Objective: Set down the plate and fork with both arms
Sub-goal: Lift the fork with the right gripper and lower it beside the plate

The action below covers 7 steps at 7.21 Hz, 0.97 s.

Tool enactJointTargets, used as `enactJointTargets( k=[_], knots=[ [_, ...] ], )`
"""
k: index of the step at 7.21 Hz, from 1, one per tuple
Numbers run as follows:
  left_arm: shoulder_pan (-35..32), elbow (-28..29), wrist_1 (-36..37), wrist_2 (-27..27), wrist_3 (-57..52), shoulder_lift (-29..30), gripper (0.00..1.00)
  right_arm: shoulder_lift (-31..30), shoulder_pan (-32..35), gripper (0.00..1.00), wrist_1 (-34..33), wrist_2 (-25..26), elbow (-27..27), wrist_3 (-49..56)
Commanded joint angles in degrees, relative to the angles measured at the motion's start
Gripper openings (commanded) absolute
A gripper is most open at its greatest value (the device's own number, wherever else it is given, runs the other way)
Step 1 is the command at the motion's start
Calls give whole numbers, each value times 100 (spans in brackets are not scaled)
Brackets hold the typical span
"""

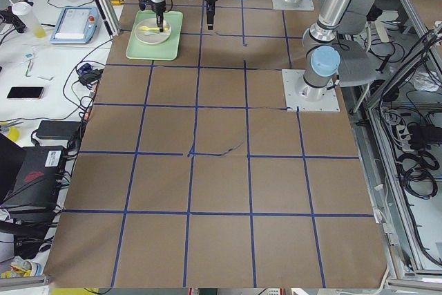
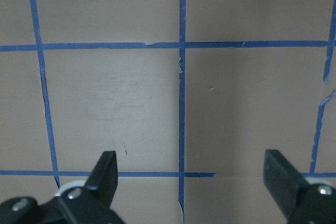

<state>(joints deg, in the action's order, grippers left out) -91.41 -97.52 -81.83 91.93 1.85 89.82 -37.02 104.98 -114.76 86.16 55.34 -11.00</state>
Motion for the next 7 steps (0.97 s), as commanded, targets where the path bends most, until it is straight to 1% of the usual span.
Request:
enactJointTargets(
  k=[1, 2, 3, 4, 7],
  knots=[
    [0, 5, 0, 0, 0, 0, 100, -295, -99, 0, 24, 67, 65, 289],
    [0, 5, 0, 0, 0, 0, 100, -358, -414, 0, 68, 85, 91, 622],
    [0, -4, 0, 0, 0, 9, 100, -419, -730, 0, 103, 76, 274, 869],
    [0, -4, -9, 0, 0, 18, 100, -411, -846, 0, 86, 94, 511, 906],
    [0, -4, -9, 0, 9, 18, 100, -297, -839, 0, 51, 68, 592, 661]
  ],
)
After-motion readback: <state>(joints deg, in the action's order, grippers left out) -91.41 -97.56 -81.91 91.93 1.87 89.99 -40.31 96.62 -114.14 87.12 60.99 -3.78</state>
